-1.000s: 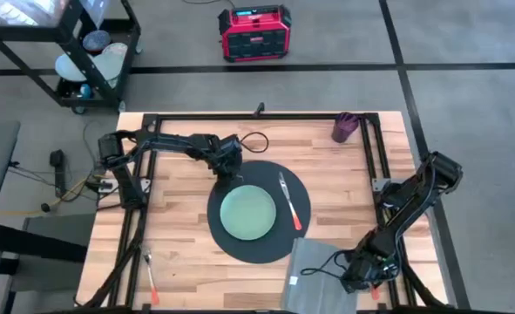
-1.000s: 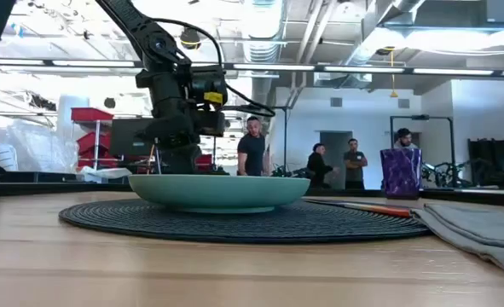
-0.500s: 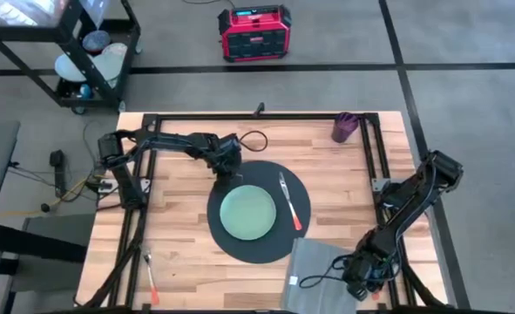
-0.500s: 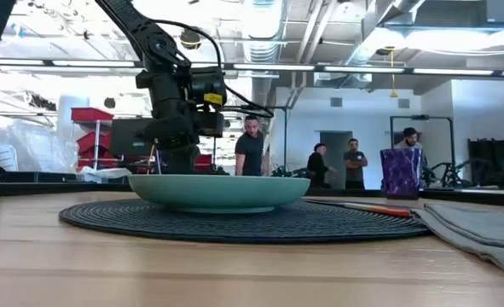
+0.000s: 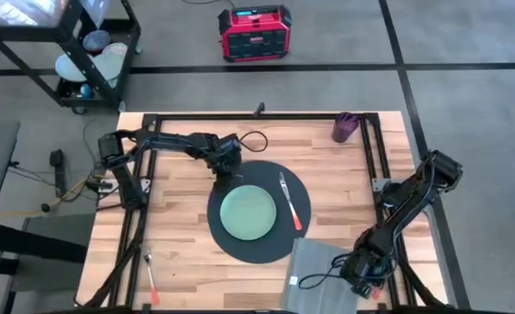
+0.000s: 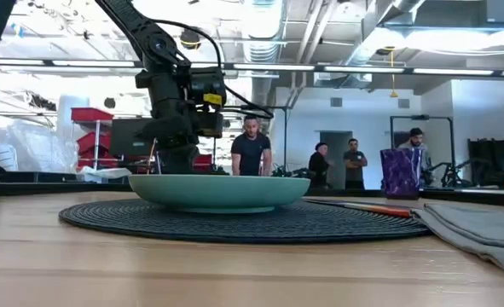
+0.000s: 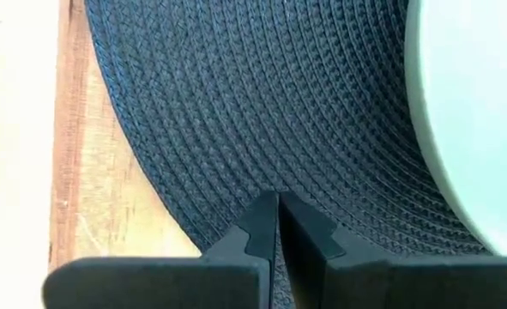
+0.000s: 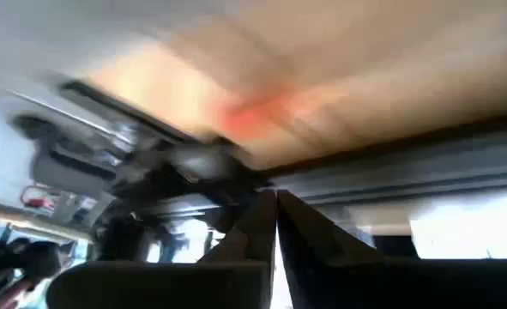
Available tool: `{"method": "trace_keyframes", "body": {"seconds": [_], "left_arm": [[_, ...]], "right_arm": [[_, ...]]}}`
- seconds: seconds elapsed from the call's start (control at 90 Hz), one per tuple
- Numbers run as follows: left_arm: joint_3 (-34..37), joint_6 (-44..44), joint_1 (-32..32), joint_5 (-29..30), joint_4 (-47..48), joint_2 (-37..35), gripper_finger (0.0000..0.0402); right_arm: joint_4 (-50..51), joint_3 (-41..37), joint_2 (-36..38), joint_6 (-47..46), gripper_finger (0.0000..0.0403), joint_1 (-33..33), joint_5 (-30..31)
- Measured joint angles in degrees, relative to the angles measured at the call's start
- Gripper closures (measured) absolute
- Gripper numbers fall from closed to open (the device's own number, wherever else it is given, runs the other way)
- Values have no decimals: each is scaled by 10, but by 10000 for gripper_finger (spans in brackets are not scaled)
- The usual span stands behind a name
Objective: Set table place
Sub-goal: Put the orange spoon on the blue placemat to the right of the orange fork
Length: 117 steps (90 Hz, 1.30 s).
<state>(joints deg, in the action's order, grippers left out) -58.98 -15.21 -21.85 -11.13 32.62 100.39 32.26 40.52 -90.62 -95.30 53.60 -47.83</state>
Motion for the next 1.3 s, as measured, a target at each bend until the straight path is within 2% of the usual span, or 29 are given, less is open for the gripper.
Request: {"method": "trace_keyframes", "body": {"seconds": [0.122,0.178,0.367,0.522,0.789,1.056,1.211,1.3], "left_arm": [[-1,-2,0,4,-2,-1,401],[-1,-1,0,9,-4,-1,401],[-1,4,0,12,-1,-1,401],[-1,12,0,12,0,-1,401],[-1,15,0,12,-8,-1,401],[-1,21,0,13,-4,-1,401],[-1,21,0,13,2,-1,401],[-1,20,0,16,2,-1,401]], "right_arm": [[113,13,1,88,402,2,-6],[119,11,6,104,402,1,3],[56,8,7,107,403,-9,59],[-26,10,4,111,397,-19,70],[-21,-14,3,62,385,-8,81],[-54,-37,4,-4,401,6,89],[-48,-37,4,5,402,-10,104],[-50,-42,3,23,402,-31,134]]}}
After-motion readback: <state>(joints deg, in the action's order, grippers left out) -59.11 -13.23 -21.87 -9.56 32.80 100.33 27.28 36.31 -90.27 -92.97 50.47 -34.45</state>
